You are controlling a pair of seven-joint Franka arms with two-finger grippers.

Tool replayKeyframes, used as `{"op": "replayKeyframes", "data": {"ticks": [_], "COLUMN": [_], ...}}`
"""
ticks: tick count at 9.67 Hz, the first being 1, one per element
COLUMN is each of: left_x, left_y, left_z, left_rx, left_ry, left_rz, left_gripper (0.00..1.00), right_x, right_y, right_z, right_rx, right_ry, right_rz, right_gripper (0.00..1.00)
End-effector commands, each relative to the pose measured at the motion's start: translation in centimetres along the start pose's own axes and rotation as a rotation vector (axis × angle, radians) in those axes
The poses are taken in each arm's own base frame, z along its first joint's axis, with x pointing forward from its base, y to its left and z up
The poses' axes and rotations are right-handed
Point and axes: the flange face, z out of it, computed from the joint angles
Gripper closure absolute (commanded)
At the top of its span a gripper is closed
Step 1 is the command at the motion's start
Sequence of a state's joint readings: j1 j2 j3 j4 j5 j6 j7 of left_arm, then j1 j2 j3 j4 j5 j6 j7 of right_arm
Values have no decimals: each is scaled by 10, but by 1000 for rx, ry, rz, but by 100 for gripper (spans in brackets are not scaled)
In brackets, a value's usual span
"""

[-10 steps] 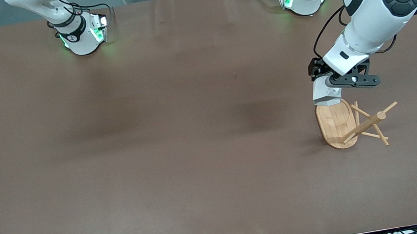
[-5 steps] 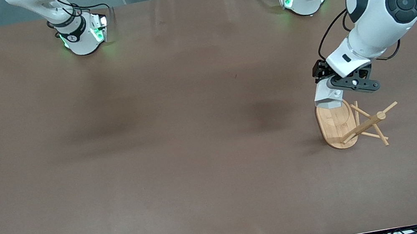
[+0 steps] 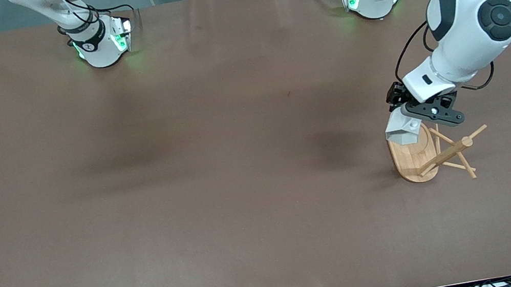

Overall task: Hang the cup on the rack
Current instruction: 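Move the cup with the left gripper over the wooden stand's peg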

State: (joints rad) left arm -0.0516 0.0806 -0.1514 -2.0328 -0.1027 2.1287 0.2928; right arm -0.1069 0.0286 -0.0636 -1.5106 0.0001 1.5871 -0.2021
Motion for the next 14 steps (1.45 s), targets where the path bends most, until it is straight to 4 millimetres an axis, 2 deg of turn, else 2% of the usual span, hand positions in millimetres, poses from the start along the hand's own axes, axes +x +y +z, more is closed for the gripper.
{"op": "replayKeyframes", "data": {"ticks": [1, 5, 7, 14], "left_x": [-2, 8, 15, 12], "left_y": [-16, -24, -21, -44], "left_z": [17, 18, 21, 25], "left_rx": [-25, -25, -25, -17], "left_ry": [-6, 5, 18, 25], "left_rz": [26, 24, 30, 37], "left_gripper": [99, 99, 99, 99], "right_x": [-8, -8, -8, -8], "right_y": [-2, -1, 0, 0], "right_z": [-1, -1, -1, -1], "right_rx": [-10, -4, -4, -4], "right_ry": [-2, -3, -1, -3], "right_rz": [27, 28, 31, 31], "right_gripper": [0, 0, 0, 0]}}
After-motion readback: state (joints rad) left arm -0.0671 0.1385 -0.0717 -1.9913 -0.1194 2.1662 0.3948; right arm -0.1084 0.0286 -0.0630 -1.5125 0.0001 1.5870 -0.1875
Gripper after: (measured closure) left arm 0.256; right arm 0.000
